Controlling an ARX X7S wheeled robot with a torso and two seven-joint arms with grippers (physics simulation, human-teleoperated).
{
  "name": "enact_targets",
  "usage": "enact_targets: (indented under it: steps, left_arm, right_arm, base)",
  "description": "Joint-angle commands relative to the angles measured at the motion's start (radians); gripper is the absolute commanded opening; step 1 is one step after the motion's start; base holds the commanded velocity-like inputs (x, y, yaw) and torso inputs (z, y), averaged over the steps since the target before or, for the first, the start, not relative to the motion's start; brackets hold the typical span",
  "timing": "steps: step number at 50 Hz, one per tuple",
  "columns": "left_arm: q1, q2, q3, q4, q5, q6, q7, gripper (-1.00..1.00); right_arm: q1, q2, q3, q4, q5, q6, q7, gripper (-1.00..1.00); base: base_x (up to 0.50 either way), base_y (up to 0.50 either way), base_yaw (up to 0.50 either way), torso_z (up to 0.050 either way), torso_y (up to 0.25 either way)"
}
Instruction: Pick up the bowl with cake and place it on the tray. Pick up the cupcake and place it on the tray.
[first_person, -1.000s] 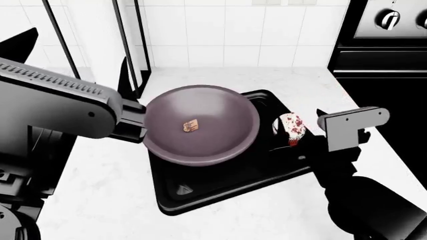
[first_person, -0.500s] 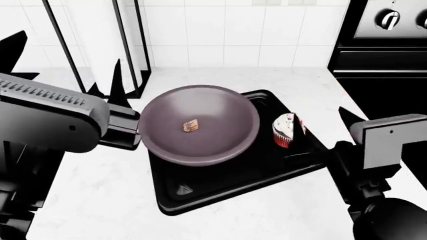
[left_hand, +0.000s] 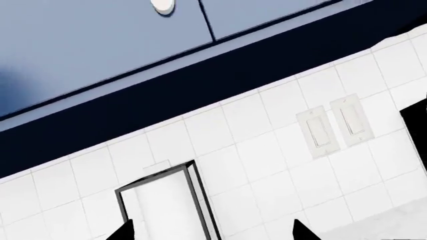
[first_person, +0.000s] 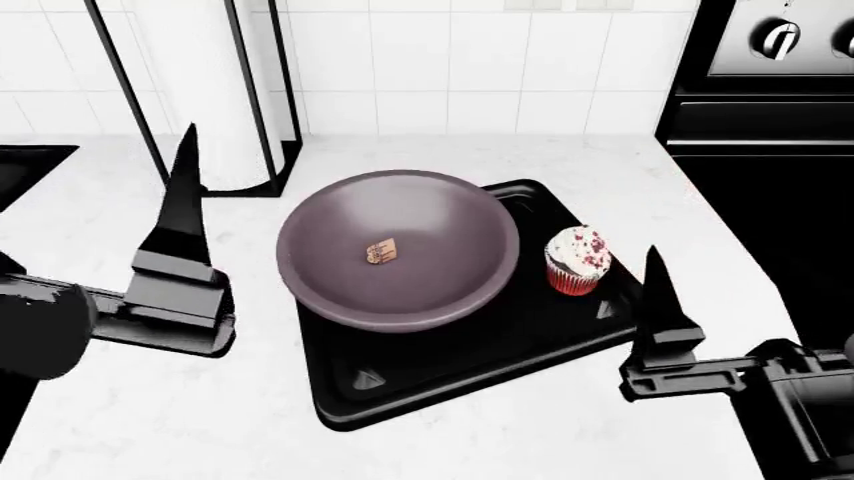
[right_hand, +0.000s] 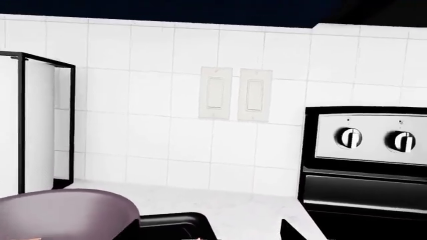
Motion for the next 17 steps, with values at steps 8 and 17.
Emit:
enact_targets:
  steps: [8,17]
  left_arm:
    - [0.208,0.089,-0.696,0.005,-0.408,-0.282,-0.056,1.0]
    - [0.225,0.065,-0.745,0.005,-0.447,-0.273,-0.056,1.0]
  right_arm:
    - [-0.3,0.065,0.198,-0.127,-0.02,-0.17,0.073,1.0]
    - [-0.338,0.074,0.222,-0.136,-0.024,-0.191,0.08,1.0]
  base:
    - [0.0,0.0,0.0,0.0,0.0]
    - [0.0,0.0,0.0,0.0,0.0]
